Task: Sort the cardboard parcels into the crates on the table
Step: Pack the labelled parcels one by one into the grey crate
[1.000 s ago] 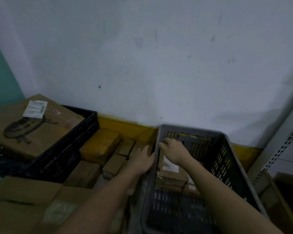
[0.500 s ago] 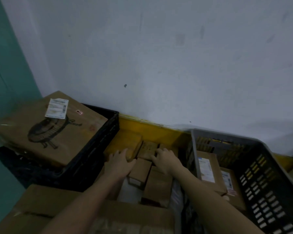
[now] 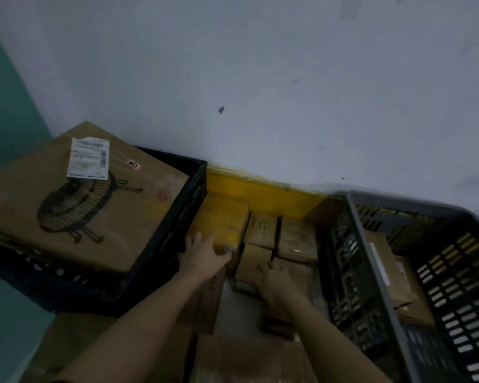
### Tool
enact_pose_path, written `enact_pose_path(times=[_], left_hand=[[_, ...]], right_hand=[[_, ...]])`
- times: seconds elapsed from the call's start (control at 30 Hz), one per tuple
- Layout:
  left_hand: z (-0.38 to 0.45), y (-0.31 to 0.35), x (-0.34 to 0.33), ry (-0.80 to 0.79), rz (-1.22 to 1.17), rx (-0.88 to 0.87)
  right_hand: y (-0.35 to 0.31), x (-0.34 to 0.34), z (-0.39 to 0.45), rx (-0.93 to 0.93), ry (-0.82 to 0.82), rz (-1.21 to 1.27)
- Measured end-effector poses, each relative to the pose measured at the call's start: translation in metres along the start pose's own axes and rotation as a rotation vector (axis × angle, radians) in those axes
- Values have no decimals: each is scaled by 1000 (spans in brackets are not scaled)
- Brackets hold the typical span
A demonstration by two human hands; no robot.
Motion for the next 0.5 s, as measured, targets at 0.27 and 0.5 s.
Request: enact_pose_path(times=[0.27,0.5], left_hand=[[43,2,-23,80,178,-63],[69,-5,-51,7,217,14]], right_hand=[[15,-42,20,-108,-89,-2],[19,-49,28,-121,-109,38]])
Point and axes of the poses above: each hand's wrist, its own z-axis towards the middle knuckle, its own x-axis out of the back of the hand, y = z × x, the point moved 1 cm from there along z, towards the middle knuckle, and after that the axes turned 9 degrees about -x, right-handed, at the moved point
